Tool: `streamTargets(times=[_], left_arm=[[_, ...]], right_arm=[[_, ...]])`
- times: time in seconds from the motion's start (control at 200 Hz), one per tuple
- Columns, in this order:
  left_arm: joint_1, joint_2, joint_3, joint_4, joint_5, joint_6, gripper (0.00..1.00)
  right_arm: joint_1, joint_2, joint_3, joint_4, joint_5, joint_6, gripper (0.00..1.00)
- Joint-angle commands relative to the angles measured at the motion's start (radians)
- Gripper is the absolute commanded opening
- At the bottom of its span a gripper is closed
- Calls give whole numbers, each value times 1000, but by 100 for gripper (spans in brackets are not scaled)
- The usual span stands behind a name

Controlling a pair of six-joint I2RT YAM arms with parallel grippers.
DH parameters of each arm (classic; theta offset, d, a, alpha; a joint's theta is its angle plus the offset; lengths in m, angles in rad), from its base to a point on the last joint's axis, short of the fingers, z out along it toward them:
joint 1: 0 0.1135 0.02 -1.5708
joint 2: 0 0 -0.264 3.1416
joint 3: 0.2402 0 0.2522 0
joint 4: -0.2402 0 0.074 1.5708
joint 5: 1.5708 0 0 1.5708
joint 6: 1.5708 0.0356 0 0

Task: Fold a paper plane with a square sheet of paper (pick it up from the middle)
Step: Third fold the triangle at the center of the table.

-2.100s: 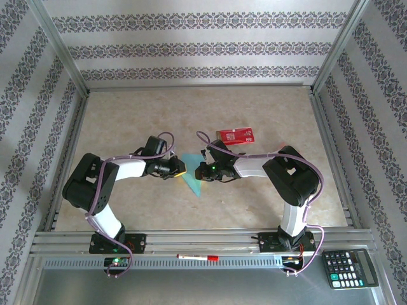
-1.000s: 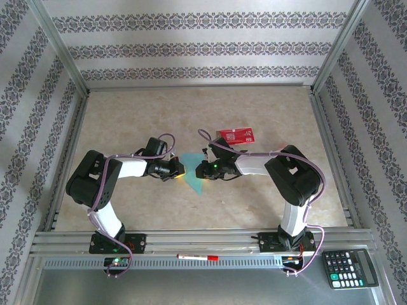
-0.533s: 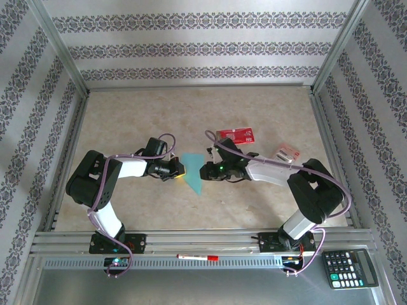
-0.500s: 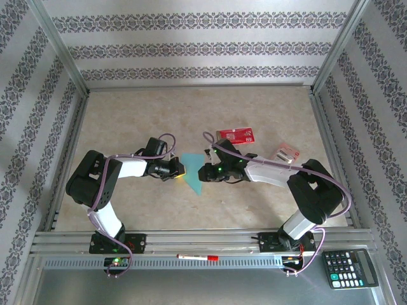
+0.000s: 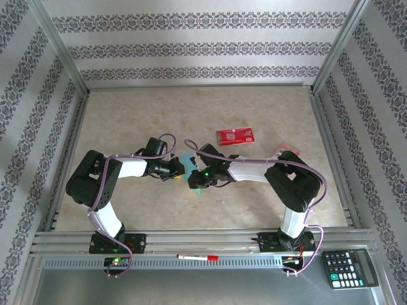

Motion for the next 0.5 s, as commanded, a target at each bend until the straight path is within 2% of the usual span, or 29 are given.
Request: streamTargets(times=[0.0, 0.495], left_arm=[[12, 45, -12, -88, -67, 35, 0], [11, 54, -6, -112, -86, 51, 0]], right_arm=[[-5, 12, -29, 2, -21, -21, 9], [-5, -15, -143, -35, 1, -35, 8]])
